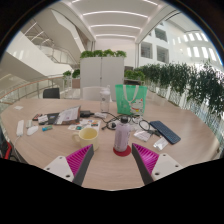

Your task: Pour water

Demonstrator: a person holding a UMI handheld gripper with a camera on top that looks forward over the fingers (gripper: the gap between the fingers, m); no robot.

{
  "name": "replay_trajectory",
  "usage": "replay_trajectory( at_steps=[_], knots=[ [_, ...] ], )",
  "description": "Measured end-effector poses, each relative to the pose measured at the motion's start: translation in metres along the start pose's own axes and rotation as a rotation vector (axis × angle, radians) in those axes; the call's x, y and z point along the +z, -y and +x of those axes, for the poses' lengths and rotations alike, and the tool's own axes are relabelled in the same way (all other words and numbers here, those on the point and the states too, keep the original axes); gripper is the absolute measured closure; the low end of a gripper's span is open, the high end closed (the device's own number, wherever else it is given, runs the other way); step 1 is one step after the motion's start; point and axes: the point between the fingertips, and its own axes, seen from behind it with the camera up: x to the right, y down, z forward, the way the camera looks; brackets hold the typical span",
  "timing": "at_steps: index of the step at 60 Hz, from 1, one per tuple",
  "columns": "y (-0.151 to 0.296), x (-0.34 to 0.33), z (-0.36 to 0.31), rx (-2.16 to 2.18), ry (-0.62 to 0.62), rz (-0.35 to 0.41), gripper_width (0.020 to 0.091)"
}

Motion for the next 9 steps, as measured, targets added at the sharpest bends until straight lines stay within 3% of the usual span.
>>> replay_trajectory(
  at_steps=[9],
  knots=[
    [0.005, -0.081, -0.035, -0.041, -0.043, 0.007, 0.0258]
  ],
)
